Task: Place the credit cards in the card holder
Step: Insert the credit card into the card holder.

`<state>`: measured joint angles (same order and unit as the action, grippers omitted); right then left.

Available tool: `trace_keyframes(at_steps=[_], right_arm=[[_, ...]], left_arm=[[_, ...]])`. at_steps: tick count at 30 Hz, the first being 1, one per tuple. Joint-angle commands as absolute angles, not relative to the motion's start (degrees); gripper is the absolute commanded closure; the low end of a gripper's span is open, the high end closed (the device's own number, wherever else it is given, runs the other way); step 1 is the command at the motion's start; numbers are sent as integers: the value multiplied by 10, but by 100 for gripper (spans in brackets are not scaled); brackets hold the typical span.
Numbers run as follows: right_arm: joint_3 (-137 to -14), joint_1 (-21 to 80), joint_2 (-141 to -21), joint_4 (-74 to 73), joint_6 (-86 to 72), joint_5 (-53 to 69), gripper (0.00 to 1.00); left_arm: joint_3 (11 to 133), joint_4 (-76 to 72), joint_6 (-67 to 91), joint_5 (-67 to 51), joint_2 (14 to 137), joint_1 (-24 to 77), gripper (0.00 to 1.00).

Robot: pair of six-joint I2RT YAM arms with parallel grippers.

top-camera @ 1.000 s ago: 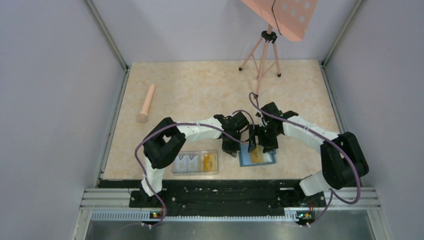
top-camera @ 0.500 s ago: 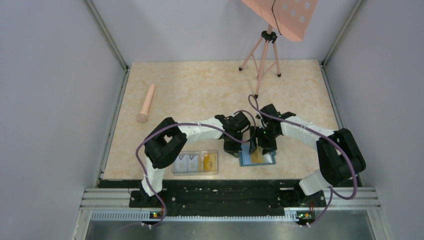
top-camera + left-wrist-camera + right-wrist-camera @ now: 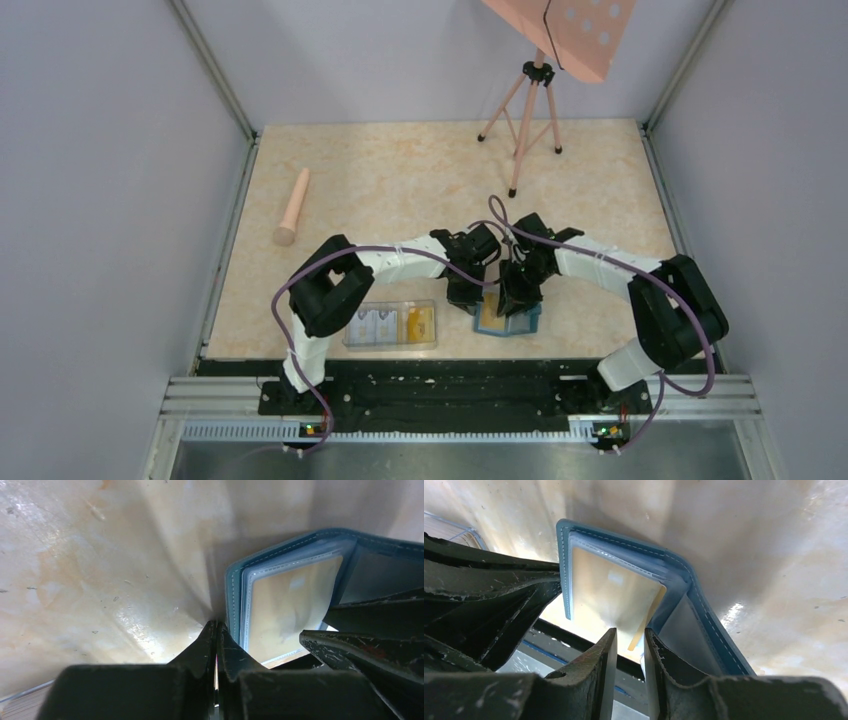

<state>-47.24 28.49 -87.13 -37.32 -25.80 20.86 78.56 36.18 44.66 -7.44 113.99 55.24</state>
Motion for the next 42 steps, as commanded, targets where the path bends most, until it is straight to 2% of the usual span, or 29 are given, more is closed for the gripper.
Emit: trace_keyframes(at_steps=[1,4,6,8,11,15,18,22,25,30,35,42], right_arm=[[-481,305,-845,-343,-281,245,74],[-478,306,-833,-349,-287,234,72],[-476,307,-816,-356,-289,221,67],[-477,306,-798,-363,-291,207,58],[-476,306,-774,-370,-292,189,48],[-472,306,-753,-373,-295,174,45],[-463,305,-747,-372,-299,166,49],[-442,297,-746,-365,-305,155,71],[-422,285,-750,-356,-310,152,81],[-406,277,-770,-354,-319,127,87],[-395,276,-791,-344,-325,112,93],[-383,276,-804,-331,-327,113,94]], left_arm=[[799,371,444,-45,1139,560,98],[799,389,445,-14,1116,562,91],[796,390,444,-6,1092,563,74],[784,373,440,-5,1066,566,65],[757,341,450,-13,1030,567,62],[736,317,463,-22,1006,566,62],[728,301,467,-40,1008,564,62],[700,234,482,-97,1008,560,61],[679,186,495,-130,1011,554,58],[659,132,509,-158,1021,548,50],[669,130,509,-168,1048,548,51],[696,159,512,-155,1081,548,51]])
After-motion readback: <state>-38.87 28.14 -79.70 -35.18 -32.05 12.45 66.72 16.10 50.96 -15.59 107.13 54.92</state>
